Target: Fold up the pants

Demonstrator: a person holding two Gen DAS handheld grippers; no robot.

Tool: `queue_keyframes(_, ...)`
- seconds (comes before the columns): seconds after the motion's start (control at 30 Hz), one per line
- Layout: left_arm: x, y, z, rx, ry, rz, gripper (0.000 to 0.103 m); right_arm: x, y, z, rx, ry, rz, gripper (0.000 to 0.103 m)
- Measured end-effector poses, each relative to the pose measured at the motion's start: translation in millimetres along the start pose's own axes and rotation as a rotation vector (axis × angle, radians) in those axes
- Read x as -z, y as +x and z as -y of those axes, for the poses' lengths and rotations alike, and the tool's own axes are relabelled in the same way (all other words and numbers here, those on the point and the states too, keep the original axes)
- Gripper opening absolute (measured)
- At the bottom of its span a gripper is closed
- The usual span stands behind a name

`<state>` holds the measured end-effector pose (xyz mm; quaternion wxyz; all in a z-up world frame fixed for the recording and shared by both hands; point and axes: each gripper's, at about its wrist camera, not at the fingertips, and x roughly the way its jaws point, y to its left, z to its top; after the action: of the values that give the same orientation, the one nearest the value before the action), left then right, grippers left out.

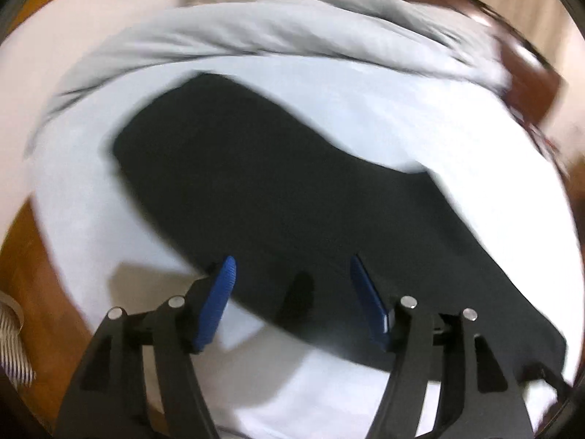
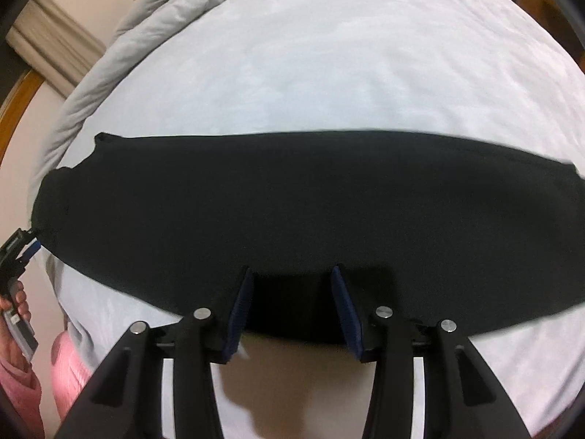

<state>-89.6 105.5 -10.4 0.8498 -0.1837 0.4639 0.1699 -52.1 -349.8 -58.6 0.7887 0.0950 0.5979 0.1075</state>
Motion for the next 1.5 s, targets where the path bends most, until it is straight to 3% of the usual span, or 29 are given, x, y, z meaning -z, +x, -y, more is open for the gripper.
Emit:
queue_keyframes(0.1, 22, 12, 65, 0.130, 0.123, -0.083, 0.066, 12, -15, 37, -0.020, 0.090, -0.015, 0.053)
queue_keyframes(0.23, 47, 38, 124, 0.218, 0.214, -0.163, 0.066, 30, -26, 84, -0.017, 0.213, -0.022, 0.061)
queue_keyframes(0.43, 54, 66, 161, 0.172, 0.302, -0.157, 0.071, 42, -30, 163, -0.195, 0.456, 0.116, 0.062)
queue_keyframes(0.57, 47, 70, 161, 0.183, 0.246, -0.162, 0.073, 34, -18, 185, -0.288, 0.520, 0.202, 0.062)
queue_keyframes(0.67, 46, 71, 165, 0.180, 0.243, -0.159, 0.076, 21, -10, 183, -0.306, 0.534, 0.236, 0.060)
queue_keyframes(0.7, 46, 72, 168, 0.176, 0.247, -0.158, 0.076, 19, -13, 184, -0.295, 0.533, 0.257, 0.047)
queue_keyframes(0.73, 48, 71, 169, 0.170, 0.250, -0.156, 0.077, 15, -19, 185, -0.292, 0.524, 0.297, 0.024)
queue_keyframes(0.83, 48, 62, 173, 0.193, 0.236, -0.146, 0.076, 5, -42, 185, -0.390, 0.509, 0.396, 0.011)
queue_keyframes(0.97, 47, 50, 174, 0.217, 0.257, -0.109, 0.076, -6, -59, 165, -0.304, 0.416, 0.424, 0.011)
queue_keyframes(1.07, 51, 79, 173, 0.175, 0.262, -0.193, 0.075, 1, -30, 181, -0.197, 0.492, 0.266, 0.010)
queue_keyframes(1.1, 52, 82, 177, 0.168, 0.284, -0.183, 0.075, 6, -17, 186, -0.173, 0.516, 0.214, 0.010)
queue_keyframes(1.23, 47, 77, 182, 0.181, 0.275, -0.191, 0.077, 11, -21, 187, -0.219, 0.569, 0.244, 0.010)
queue_keyframes(1.33, 33, 69, 164, 0.243, 0.163, -0.196, 0.077, -5, -46, 149, -0.118, 0.448, 0.295, 0.010)
queue_keyframes(1.5, 22, 52, 143, 0.184, 0.140, -0.121, 0.078, -24, -90, 77, -0.027, 0.237, 0.367, 0.010)
